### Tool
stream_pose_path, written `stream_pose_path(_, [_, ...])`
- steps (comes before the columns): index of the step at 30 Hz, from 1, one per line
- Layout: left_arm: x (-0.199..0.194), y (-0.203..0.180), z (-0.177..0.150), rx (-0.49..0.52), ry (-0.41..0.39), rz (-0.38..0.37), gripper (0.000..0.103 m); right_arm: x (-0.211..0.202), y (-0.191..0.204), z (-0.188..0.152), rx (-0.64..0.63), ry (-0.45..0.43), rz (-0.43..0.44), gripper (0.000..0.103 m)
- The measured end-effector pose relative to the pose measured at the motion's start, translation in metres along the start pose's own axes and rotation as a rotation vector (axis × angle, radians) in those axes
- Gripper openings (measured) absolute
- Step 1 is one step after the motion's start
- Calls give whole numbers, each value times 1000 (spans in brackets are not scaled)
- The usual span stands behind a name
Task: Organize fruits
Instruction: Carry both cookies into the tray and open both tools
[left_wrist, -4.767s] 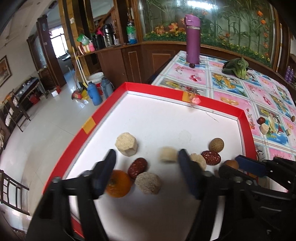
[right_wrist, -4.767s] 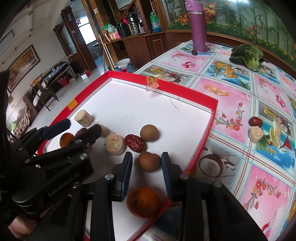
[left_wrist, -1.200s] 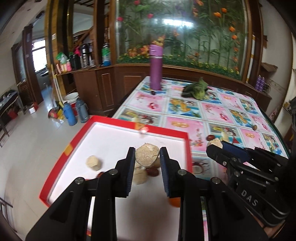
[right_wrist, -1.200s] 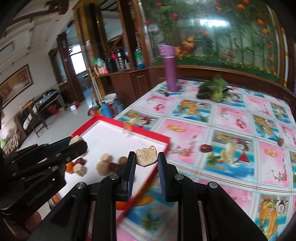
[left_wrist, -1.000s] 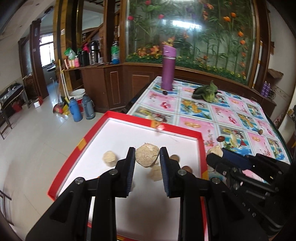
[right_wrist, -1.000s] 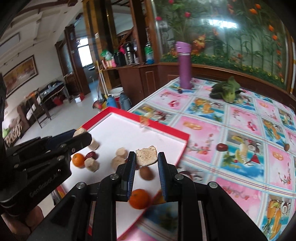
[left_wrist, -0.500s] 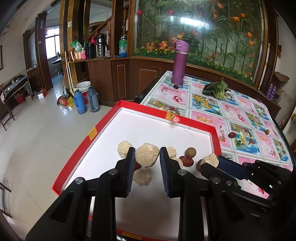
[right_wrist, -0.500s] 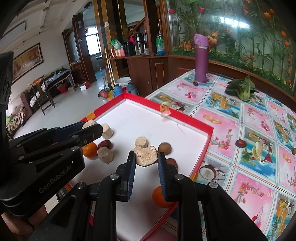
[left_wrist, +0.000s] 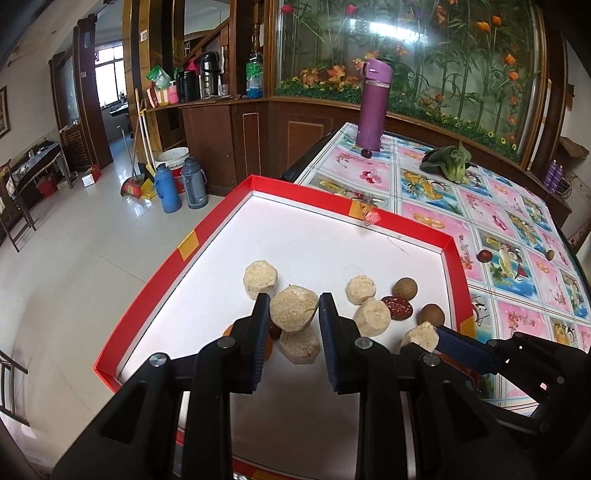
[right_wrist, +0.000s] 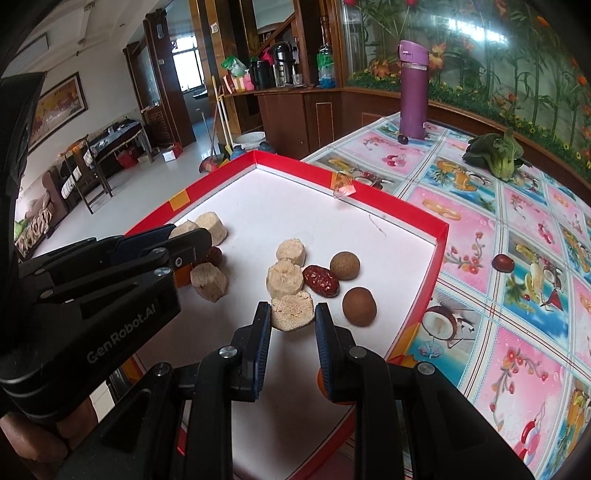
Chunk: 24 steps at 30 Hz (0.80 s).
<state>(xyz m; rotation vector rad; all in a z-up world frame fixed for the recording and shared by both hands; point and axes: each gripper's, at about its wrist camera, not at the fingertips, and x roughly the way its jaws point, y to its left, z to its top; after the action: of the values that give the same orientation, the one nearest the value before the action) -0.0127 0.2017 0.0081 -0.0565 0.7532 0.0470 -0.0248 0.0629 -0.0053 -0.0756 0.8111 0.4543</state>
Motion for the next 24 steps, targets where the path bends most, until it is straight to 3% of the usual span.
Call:
stream_pose_path(17, [11,1,-3,2,38,31,30,8,2,-4,-8,46,-7,23])
stream_pose_path(20, [11,1,-3,3,34,38,48,9,3,-4,-16,53,-11,24])
stream_pose_path(22, [10,1,-3,2,27,56,73,8,3,-4,-20,58,-6,26])
stream_pose_path(24, [8,4,-2,-11,19,58,75,5,3,-3,-20,51,-8,31])
